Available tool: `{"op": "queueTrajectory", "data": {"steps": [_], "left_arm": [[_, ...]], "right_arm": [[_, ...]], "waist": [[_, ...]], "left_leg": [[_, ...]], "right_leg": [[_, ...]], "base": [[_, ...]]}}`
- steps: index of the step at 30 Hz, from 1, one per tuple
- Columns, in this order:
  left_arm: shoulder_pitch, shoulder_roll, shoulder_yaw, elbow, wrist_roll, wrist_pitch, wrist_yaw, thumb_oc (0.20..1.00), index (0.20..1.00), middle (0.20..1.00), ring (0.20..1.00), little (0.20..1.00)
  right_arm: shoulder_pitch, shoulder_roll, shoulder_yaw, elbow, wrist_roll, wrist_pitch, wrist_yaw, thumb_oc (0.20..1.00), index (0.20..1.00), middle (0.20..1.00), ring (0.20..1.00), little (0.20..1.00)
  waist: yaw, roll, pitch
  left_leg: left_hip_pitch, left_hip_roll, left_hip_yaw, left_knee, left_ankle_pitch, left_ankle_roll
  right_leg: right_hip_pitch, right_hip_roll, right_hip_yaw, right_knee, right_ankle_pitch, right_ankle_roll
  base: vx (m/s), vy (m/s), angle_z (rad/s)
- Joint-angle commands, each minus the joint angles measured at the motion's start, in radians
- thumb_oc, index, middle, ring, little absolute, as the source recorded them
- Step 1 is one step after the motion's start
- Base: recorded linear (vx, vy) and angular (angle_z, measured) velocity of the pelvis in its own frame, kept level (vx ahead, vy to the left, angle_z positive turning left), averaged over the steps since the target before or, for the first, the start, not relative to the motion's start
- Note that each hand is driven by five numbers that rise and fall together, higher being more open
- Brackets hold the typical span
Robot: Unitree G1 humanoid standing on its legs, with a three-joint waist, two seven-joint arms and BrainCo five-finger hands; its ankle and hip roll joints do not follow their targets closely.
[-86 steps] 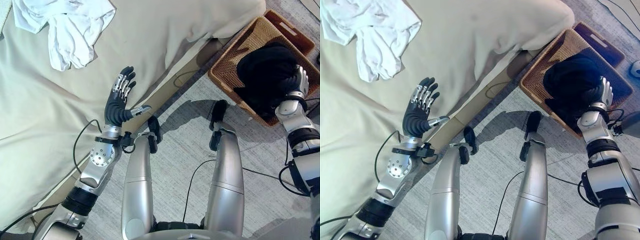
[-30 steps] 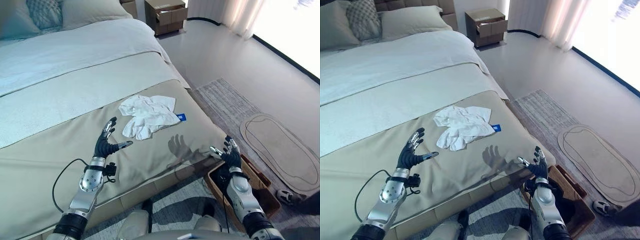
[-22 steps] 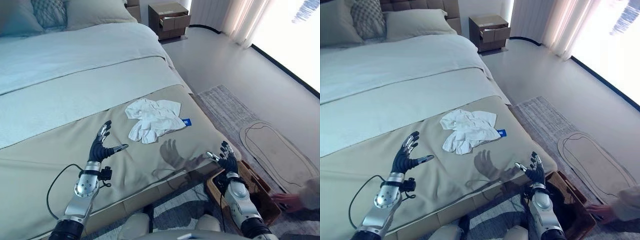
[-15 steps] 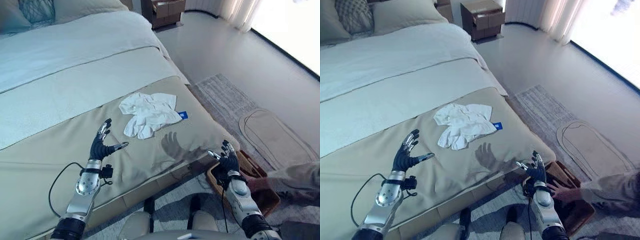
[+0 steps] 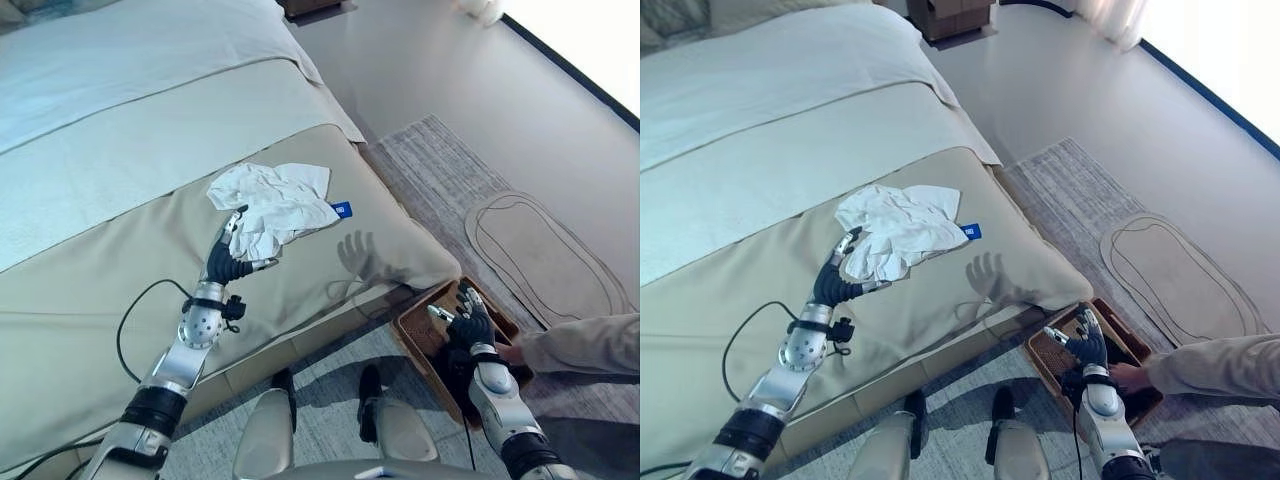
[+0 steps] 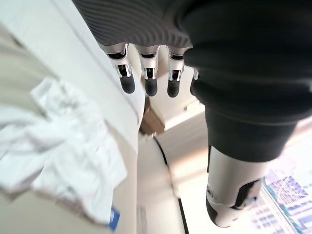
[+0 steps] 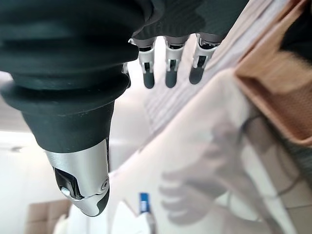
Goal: Pick up clothes into the bucket
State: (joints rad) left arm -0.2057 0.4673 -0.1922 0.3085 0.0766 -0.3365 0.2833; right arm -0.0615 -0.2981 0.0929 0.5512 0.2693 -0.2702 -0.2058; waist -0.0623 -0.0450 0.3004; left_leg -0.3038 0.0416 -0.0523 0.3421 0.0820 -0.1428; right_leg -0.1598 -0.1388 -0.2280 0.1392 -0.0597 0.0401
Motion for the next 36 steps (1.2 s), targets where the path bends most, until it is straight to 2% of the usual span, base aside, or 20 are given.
{"op": "queueTrajectory", "data": {"steps": [1,4,9,12,14,20,28,32,36], "left_arm": [[-0.044,0.015,0.030,0.000,0.038,-0.020,0.069,1.000,1.000,1.000,1.000,1.000],[-0.054,0.015,0.046,0.018,0.037,-0.016,0.099,1.000,1.000,1.000,1.000,1.000],[-0.088,0.027,0.059,0.018,0.093,0.001,0.169,1.000,1.000,1.000,1.000,1.000],[-0.103,0.046,0.062,0.015,0.151,0.022,0.199,1.000,1.000,1.000,1.000,1.000],[-0.155,0.079,0.060,0.050,0.228,0.056,0.265,1.000,1.000,1.000,1.000,1.000],[-0.346,0.179,0.022,0.179,0.378,0.175,0.410,1.000,1.000,1.000,1.000,1.000],[-0.573,0.269,-0.053,0.313,0.512,0.319,0.489,1.000,1.000,1.000,1.000,1.000],[-0.622,0.291,-0.061,0.344,0.522,0.343,0.489,1.000,1.000,1.000,1.000,1.000],[-0.684,0.313,-0.095,0.378,0.516,0.333,0.481,1.000,1.000,1.000,1.000,1.000]], "right_arm": [[-0.027,-0.056,0.028,-0.077,0.021,-0.061,-0.012,1.000,1.000,1.000,1.000,1.000],[-0.057,-0.065,0.045,-0.089,0.003,-0.060,-0.027,1.000,1.000,1.000,1.000,1.000],[-0.095,-0.056,0.049,-0.116,0.007,-0.062,-0.047,1.000,1.000,1.000,1.000,1.000],[-0.100,-0.054,0.048,-0.126,0.006,-0.062,-0.054,1.000,1.000,1.000,1.000,1.000],[-0.125,-0.051,0.057,-0.129,0.007,-0.067,-0.072,1.000,1.000,1.000,1.000,1.000],[-0.191,-0.065,0.078,-0.144,0.007,-0.082,-0.094,1.000,1.000,1.000,1.000,1.000],[-0.243,-0.063,0.100,-0.141,0.023,-0.101,-0.106,1.000,1.000,1.000,1.000,1.000],[-0.253,-0.061,0.110,-0.147,0.022,-0.103,-0.100,1.000,1.000,1.000,1.000,1.000],[-0.265,-0.069,0.121,-0.152,0.014,-0.106,-0.096,1.000,1.000,1.000,1.000,1.000]], "waist": [[-0.006,-0.012,-0.008],[0.011,-0.003,0.013],[0.007,-0.008,0.052],[0.006,-0.016,0.071],[0.002,-0.030,0.110],[-0.021,-0.051,0.168],[-0.046,-0.061,0.201],[-0.057,-0.065,0.205],[-0.066,-0.065,0.204]], "left_leg": [[-0.007,0.049,0.031,0.004,-0.113,0.053],[-0.027,0.068,0.020,-0.127,-0.036,0.043],[-0.045,0.064,0.070,-0.212,-0.008,0.056],[-0.076,0.059,0.081,-0.206,-0.007,0.062],[-0.132,0.054,0.090,-0.178,-0.012,0.066],[-0.253,0.047,0.098,-0.126,-0.025,0.071],[-0.363,0.040,0.092,-0.071,-0.049,0.073],[-0.390,0.034,0.095,-0.050,-0.059,0.078],[-0.414,0.028,0.097,-0.042,-0.061,0.077]], "right_leg": [[0.024,-0.009,0.058,-0.090,0.110,0.079],[0.004,0.000,0.083,-0.085,0.109,0.090],[-0.109,-0.007,0.109,-0.062,0.121,0.097],[-0.150,-0.016,0.110,-0.048,0.124,0.099],[-0.197,-0.030,0.111,-0.029,0.130,0.104],[-0.303,-0.051,0.109,-0.012,0.152,0.120],[-0.389,-0.066,0.097,-0.002,0.165,0.136],[-0.409,-0.070,0.098,-0.002,0.171,0.137],[-0.430,-0.071,0.100,-0.004,0.178,0.138]], "base": [[0.06,0.075,0.00],[0.05,0.106,-0.21],[-0.03,0.122,-0.44],[-0.01,0.081,-0.04],[-0.04,0.114,0.03],[-0.03,0.075,-0.03],[-0.01,0.044,-0.04],[0.00,0.017,0.00],[0.00,0.000,0.00]]}}
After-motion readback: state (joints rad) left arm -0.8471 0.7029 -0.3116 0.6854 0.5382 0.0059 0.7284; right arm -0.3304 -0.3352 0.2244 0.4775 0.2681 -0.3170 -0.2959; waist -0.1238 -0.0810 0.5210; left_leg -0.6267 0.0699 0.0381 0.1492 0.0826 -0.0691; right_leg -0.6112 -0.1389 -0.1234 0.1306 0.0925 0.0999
